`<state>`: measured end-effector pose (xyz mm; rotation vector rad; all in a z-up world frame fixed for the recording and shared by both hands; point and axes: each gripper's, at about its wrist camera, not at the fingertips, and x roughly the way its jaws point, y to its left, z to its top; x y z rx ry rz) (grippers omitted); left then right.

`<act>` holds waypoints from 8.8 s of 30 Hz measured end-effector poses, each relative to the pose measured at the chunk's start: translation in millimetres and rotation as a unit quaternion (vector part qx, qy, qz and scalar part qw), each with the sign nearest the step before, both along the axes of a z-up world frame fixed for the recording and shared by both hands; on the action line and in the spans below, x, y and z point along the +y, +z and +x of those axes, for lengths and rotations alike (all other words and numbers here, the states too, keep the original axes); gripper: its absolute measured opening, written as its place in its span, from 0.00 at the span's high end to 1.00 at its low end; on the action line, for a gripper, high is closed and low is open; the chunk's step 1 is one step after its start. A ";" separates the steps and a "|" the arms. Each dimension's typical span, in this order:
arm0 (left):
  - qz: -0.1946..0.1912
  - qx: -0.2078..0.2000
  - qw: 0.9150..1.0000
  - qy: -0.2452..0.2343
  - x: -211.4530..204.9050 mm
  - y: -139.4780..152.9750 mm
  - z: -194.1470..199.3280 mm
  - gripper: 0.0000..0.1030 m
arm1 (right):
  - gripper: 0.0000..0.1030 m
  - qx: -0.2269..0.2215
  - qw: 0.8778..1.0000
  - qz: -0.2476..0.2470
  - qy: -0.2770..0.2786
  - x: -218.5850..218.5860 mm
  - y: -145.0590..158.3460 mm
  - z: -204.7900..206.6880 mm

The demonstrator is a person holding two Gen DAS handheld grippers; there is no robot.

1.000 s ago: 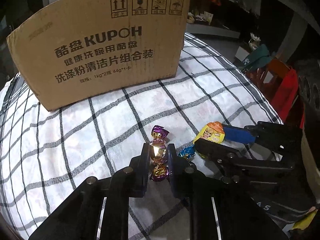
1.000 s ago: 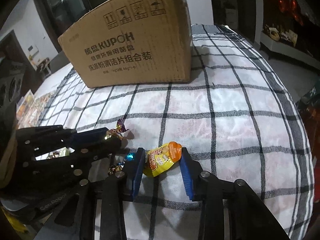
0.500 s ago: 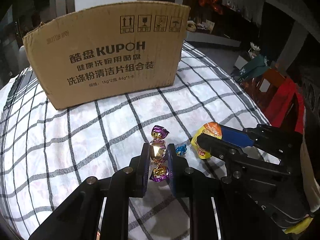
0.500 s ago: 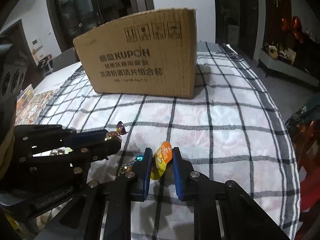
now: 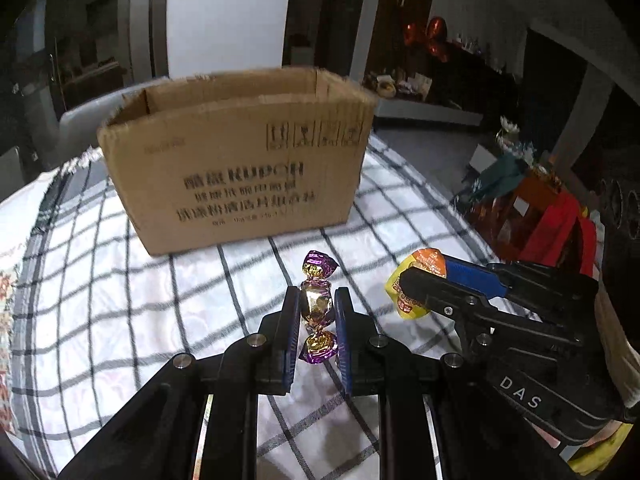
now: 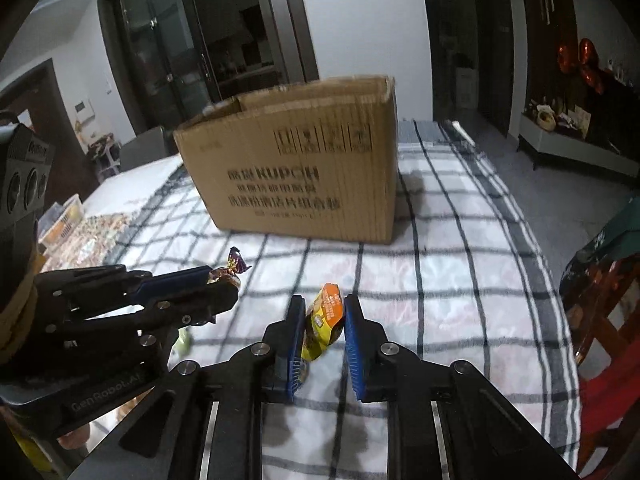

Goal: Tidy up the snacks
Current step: 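Carry both candies over the box and open both tools, then lower both tools back to the remaining snacks on the cloth, then grasp the tan Fortune Biscuit packet with the left tool while the right tool grasps the blue candy, then carry the biscuit packet and blue candy into the box and open both tools, then lower both tools to the last two candies on the cloth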

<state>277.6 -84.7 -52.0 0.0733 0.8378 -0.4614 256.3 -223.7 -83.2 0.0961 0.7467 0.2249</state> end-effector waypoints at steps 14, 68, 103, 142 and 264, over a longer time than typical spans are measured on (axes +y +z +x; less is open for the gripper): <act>-0.016 -0.071 0.997 0.018 18.2 69.8 7.5 0.82 | 0.80 -0.073 0.997 0.021 -0.004 -3.1 72.3 17.0; 0.002 -0.118 0.990 0.072 42.6 103.9 84.1 0.36 | 0.41 -0.084 0.996 -0.022 0.007 18.0 102.8 102.0; -0.033 -0.056 0.994 0.086 74.8 57.4 -51.2 0.14 | 0.41 -0.024 1.000 0.011 -0.007 29.4 42.3 -25.0; 0.027 0.053 0.989 0.134 84.4 -95.5 -84.7 0.32 | 0.42 0.070 0.997 0.023 -0.017 35.8 -67.0 -31.7; 0.001 -0.190 0.978 0.087 78.3 115.7 0.9 0.50 | 0.47 -0.139 0.988 -0.016 0.060 49.6 111.1 26.2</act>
